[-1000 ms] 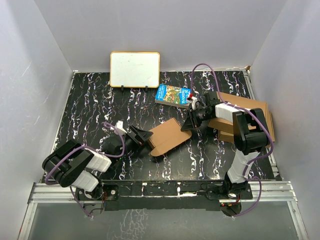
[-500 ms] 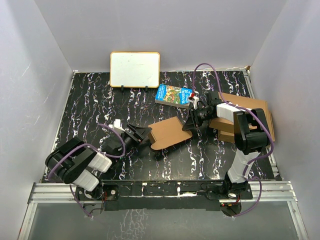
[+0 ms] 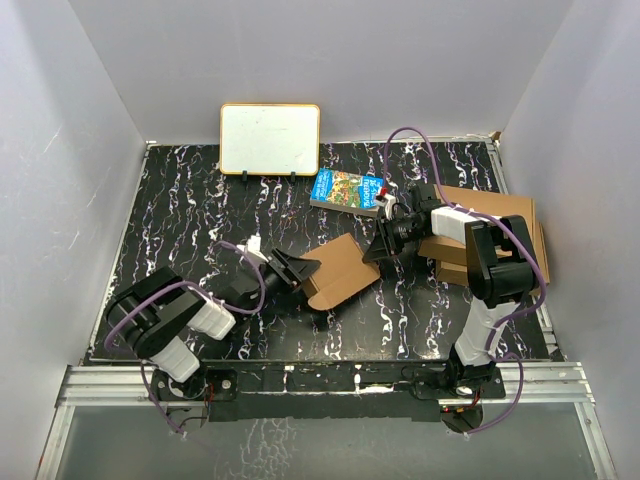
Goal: Fold the paper box
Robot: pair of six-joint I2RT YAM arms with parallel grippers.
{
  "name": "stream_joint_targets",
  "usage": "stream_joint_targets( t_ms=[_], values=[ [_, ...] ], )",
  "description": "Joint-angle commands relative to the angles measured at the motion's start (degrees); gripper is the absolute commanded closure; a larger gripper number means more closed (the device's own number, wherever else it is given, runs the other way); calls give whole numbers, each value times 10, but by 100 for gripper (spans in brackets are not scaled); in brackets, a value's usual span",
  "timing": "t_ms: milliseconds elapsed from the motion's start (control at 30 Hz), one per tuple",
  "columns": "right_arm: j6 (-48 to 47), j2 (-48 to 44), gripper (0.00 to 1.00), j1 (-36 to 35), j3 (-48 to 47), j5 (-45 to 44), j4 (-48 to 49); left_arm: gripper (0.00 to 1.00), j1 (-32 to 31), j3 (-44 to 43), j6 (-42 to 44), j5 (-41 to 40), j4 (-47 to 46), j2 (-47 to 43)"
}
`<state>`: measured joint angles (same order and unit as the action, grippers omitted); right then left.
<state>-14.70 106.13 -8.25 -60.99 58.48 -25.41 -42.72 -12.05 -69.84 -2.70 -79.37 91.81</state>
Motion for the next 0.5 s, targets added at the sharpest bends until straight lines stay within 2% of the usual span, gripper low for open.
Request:
stream_joint_targets(
  t_ms=[0, 67, 200, 333, 467],
  values=[
    [-11, 13, 76, -5, 2, -13, 8, 40, -11, -29, 13, -29, 120, -56],
    [-16, 11, 73, -5, 0, -10, 5, 51, -11, -38, 10, -48, 187, -81],
    [-31, -1, 57, -5, -9, 7, -6, 65, -11, -39, 1, -68, 252, -117],
    [-49, -28, 40, -5, -15, 16, -16, 67, -11, -33, -13, -77, 282, -154],
    [-69, -74, 30, -5, -20, 16, -24, 69, -7, -40, -23, -79, 328, -190]
  ],
)
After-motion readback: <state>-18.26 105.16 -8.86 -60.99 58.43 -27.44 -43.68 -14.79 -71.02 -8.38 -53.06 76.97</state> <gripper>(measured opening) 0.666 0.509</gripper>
